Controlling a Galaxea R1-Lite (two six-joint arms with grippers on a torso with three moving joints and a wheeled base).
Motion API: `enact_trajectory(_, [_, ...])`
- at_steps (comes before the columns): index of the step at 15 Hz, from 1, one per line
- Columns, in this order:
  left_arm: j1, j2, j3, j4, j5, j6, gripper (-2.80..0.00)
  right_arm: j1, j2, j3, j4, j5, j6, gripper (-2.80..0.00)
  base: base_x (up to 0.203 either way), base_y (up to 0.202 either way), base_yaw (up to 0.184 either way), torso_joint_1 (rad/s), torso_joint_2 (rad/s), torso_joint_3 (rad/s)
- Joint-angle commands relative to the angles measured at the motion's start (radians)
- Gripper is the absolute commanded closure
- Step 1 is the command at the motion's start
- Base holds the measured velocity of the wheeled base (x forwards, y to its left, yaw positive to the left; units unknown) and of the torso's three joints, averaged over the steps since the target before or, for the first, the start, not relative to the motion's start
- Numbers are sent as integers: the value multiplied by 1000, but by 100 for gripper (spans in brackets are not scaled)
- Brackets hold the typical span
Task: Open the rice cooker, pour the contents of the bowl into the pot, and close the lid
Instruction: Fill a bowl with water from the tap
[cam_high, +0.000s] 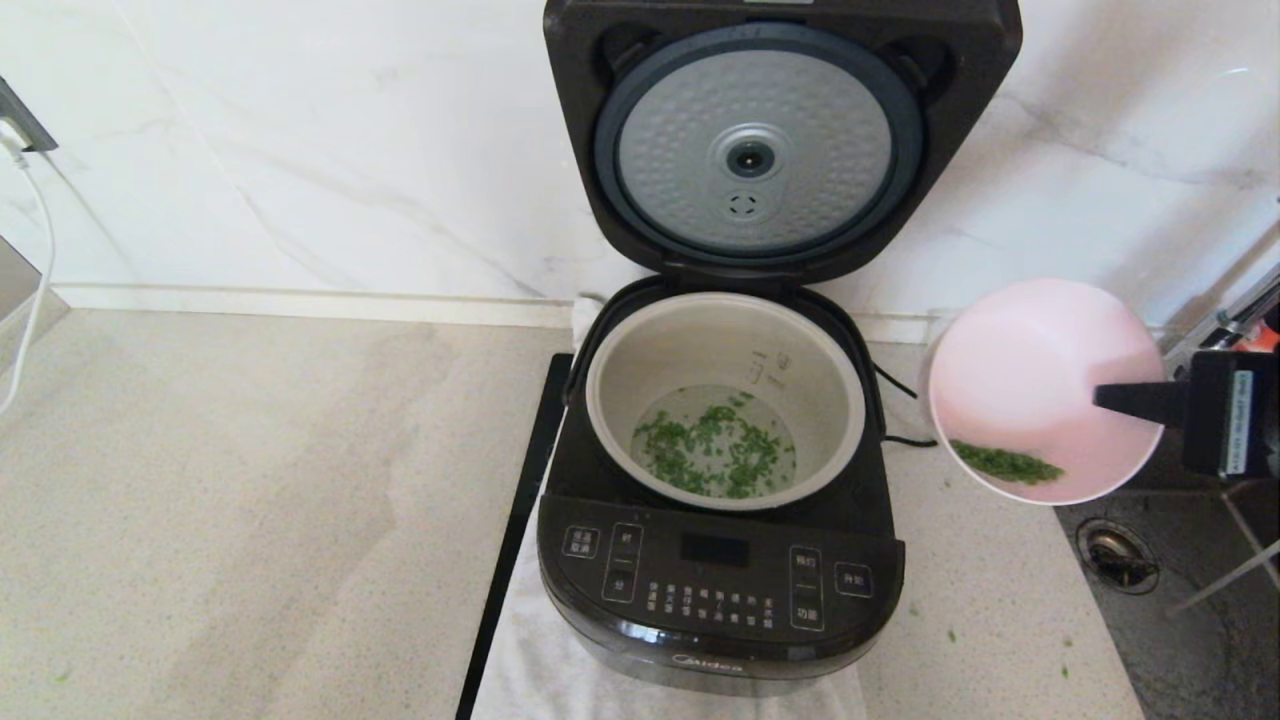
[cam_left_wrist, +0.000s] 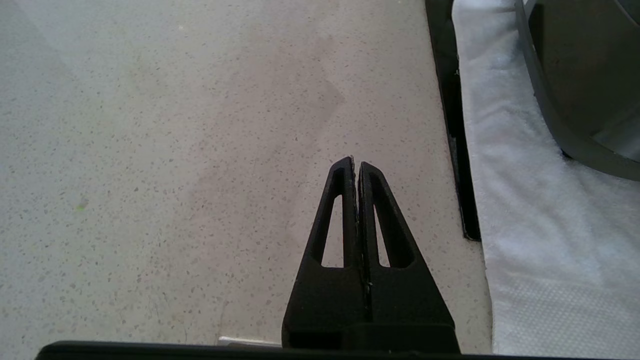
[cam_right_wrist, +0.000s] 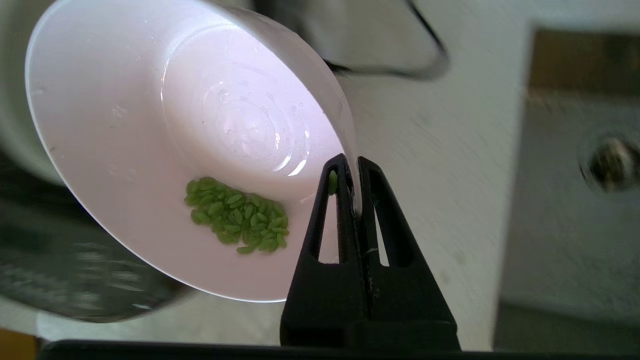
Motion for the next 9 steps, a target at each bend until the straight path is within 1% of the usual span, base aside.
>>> enact_trajectory(1, [0, -1, 2, 0, 0, 0, 0, -205, -53, 44, 39, 103, 8, 0, 0, 0, 0, 0, 0, 0])
enact_trajectory(3, [0, -1, 2, 0, 0, 0, 0, -405, -47, 92, 59, 215, 6, 0, 0, 0, 0, 0, 0, 0])
enact_trajectory(5, [0, -1, 2, 0, 0, 0, 0, -587, -16, 134, 65, 317, -9, 0, 0, 0, 0, 0, 0, 0])
enact_trajectory(9, [0, -1, 2, 0, 0, 0, 0, -923, 131, 165, 63, 467, -22, 0, 0, 0, 0, 0, 0, 0])
